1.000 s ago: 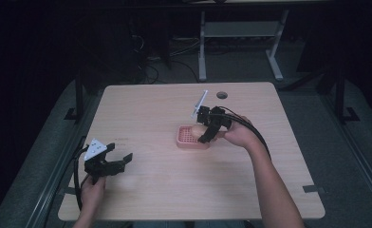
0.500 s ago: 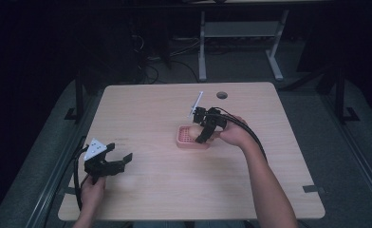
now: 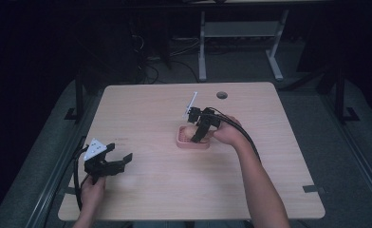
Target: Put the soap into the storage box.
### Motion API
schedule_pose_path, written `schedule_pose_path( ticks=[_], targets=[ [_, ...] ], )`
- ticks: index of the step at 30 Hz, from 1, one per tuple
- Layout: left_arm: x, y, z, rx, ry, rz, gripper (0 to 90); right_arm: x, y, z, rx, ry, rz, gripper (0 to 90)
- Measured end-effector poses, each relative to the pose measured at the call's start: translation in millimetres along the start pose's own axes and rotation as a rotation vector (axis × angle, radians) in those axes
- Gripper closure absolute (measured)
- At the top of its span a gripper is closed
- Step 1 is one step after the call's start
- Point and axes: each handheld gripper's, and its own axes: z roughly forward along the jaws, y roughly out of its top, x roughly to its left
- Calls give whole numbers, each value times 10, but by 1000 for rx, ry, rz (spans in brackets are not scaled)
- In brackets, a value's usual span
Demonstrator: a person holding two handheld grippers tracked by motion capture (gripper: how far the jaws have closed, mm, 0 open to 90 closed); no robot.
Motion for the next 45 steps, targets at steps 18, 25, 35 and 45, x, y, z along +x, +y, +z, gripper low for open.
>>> schedule_pose_path(
  ticks=[18, 25, 35, 45],
  targets=[
    [-2, -2, 0, 1, -2, -2, 143, -67, 50, 148, 14, -13, 12, 320],
    [0, -1, -2, 1, 0, -2, 143, -77, 54, 179, 19, -15, 15, 320],
    [0, -1, -3, 0, 0, -2, 143, -89, 63, 184, 11, -13, 23, 320],
    [0, -1, -2, 0, 1, -4, 143, -96, 62, 197, 16, -15, 24, 319]
  ],
)
